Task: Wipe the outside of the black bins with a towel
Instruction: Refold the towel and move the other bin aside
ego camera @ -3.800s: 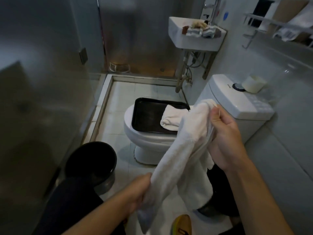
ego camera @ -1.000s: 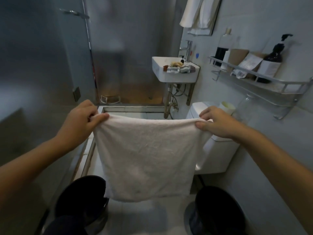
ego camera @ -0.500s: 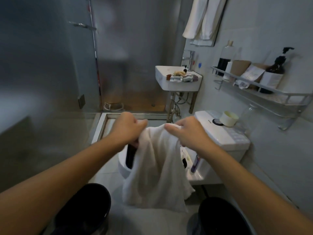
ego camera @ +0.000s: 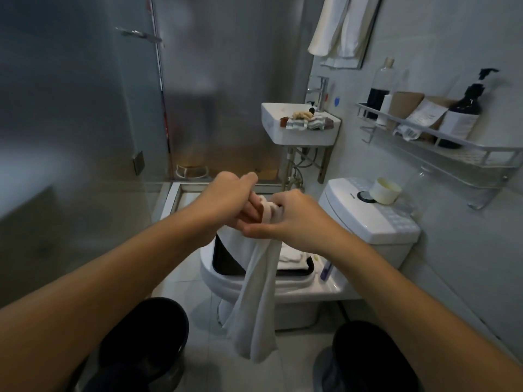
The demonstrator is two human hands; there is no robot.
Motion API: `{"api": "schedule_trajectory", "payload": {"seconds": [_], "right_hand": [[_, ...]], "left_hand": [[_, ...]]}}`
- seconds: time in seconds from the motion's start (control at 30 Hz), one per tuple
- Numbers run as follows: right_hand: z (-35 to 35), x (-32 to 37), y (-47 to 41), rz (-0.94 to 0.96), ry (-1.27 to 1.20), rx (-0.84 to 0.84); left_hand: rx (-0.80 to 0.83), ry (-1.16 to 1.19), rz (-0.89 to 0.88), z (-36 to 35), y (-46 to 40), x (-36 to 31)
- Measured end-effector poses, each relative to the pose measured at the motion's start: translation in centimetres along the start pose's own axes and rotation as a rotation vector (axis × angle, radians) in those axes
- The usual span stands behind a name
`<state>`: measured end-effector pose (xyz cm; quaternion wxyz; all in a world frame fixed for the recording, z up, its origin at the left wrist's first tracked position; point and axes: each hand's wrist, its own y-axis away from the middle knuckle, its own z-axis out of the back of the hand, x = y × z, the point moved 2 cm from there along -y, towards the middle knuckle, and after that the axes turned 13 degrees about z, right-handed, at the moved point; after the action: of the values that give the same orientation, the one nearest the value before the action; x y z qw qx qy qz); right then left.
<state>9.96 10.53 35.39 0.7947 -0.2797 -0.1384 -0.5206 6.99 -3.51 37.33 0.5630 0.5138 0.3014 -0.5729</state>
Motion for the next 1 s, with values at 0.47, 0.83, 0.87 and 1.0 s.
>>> {"api": "schedule_trajectory", "payload": {"seconds": [0.47, 0.83, 0.87, 1.0], "right_hand": [[3.3, -1.7, 1.0, -0.124, -0.529, -0.311], [4.2, -4.9, 2.8, -0.305, -1.021, -0.458], [4.4, -5.6, 3.0, -0.332, -1.053, -0.502], [4.5, -7.7, 4.1, -0.418, -1.180, -0.583]], "left_hand": [[-0.265, -0.286, -0.271, 0.6, -2.0, 9.4], [0.470, 0.125, 0.090, -5.3, -4.2, 12.7], [0.355, 0.160, 0.033, -5.4, -4.0, 12.5], [-0.001, 0.196, -0.168, -5.1, -3.2, 10.5]]}}
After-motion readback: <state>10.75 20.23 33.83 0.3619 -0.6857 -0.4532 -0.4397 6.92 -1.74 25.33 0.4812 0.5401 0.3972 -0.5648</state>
